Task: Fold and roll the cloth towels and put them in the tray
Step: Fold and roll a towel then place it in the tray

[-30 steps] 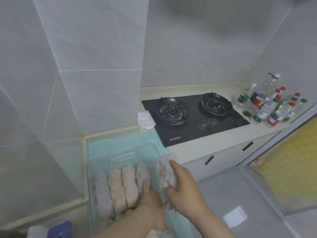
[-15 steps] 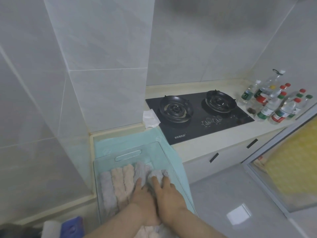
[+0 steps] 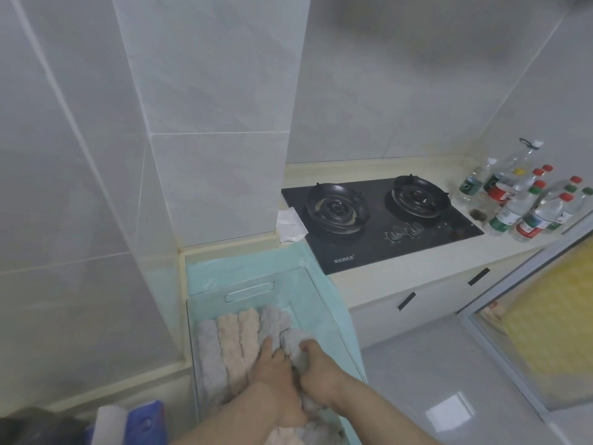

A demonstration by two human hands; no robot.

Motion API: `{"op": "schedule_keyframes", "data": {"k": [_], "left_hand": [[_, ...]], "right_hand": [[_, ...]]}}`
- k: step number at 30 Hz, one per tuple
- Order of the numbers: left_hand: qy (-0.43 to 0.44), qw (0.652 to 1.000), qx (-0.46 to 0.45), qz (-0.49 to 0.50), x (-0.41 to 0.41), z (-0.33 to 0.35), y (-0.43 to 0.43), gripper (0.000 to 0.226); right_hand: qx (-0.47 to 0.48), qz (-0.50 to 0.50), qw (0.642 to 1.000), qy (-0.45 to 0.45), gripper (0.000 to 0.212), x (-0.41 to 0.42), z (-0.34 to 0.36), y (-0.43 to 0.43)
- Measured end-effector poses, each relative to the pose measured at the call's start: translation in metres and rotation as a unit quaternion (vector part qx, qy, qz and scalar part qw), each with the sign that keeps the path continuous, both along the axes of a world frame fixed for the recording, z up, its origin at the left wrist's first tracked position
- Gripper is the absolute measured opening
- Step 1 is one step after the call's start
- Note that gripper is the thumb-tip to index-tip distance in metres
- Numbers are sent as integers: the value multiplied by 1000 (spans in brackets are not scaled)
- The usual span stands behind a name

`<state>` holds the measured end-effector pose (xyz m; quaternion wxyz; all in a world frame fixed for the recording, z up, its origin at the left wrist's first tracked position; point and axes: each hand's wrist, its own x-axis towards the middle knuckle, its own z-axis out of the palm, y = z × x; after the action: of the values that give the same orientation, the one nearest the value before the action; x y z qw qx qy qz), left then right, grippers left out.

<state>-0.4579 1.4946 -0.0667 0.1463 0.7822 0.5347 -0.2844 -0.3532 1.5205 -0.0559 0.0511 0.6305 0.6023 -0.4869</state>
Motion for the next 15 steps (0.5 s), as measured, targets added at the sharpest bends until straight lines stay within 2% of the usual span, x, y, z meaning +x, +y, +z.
{"op": "schedule_keyframes", "data": {"k": [2, 5, 9, 11, 15], "left_hand": [[16, 1000, -12, -11, 2, 6, 2, 92], [22, 1000, -16, -10, 4, 9, 4, 93], [-21, 1000, -1, 11, 0, 10, -2, 83], [-50, 998, 4, 27, -3, 14, -5, 82], [-63, 997, 9, 42, -6, 7, -5, 95]], "right_hand": [[-6, 1, 1000, 15, 63, 3, 2, 1], [-11, 17, 1000, -8, 71, 3, -1, 2], [-9, 33, 999, -28, 76, -3, -10, 1], [-10, -1, 1000, 0, 69, -5, -16, 3], [-49, -88, 989, 106, 40, -5, -17, 10]]}}
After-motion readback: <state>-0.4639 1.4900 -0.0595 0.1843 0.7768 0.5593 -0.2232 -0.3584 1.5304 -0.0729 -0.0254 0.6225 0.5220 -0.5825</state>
